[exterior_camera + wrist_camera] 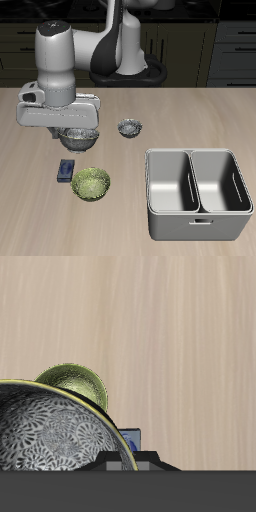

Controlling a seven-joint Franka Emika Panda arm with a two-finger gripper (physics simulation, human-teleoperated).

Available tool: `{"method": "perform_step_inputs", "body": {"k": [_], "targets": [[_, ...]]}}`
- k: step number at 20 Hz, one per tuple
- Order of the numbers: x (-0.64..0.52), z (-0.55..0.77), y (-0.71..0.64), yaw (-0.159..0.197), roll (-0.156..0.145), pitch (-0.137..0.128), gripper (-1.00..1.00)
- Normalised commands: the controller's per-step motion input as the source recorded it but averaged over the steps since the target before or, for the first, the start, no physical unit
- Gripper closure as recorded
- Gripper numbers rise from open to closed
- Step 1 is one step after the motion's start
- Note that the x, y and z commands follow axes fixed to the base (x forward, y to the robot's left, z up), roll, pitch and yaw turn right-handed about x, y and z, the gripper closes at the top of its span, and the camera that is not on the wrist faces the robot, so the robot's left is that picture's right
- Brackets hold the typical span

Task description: Stack middle-sized black bowl on the green bowl

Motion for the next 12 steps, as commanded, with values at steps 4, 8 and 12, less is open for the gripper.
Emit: {"method": "perform_step_inputs", "body": {"k": [4,8,12], "targets": [[0.07,-0.26,0.01,0.019,-0.03,-0.013,1.0],[0.1,-0.21,0.04,-0.005,-0.014,0.0,1.0],[0.18,-0.3,0.09,0.025,-0.009,0.008,1.0]]}}
